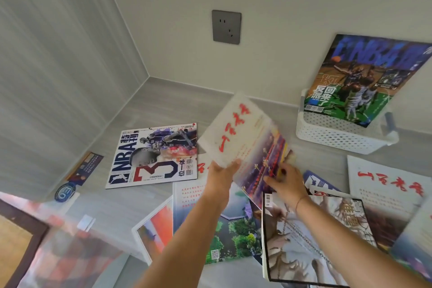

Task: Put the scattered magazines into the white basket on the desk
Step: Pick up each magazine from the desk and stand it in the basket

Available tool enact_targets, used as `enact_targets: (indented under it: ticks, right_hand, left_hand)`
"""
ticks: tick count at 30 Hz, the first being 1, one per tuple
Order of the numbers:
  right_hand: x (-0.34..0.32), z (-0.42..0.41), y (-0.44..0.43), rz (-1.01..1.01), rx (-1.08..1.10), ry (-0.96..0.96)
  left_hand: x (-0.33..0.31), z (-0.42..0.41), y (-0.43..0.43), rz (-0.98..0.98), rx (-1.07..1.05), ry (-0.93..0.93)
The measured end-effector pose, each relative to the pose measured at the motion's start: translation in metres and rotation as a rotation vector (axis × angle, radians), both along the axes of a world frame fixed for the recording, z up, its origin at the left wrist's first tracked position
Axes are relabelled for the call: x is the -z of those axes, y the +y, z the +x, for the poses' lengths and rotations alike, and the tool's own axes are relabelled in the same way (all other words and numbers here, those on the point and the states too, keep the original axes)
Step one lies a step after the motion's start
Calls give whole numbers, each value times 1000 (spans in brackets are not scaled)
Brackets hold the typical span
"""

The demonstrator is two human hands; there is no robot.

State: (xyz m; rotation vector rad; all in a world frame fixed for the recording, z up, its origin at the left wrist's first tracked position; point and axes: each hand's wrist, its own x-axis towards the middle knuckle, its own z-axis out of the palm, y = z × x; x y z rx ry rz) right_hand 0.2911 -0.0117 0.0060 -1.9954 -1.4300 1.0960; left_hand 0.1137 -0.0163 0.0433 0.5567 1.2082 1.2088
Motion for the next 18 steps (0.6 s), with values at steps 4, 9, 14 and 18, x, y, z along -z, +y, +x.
enact_targets:
  ticks: [4,9,14,18]
  right_hand:
    - [-45,24,36,181,68,348]
    - [-98,72,78,305,4,404]
    - [-116,109,78,337,93,494]
    - [-128,131,82,390,258,712]
  left_hand:
    - [-52,1,33,187,184,102]
    - [-93,9,65,285,324,157]
    - [-100,23,97,271,269,177]
    - [-89,51,113,174,255,325]
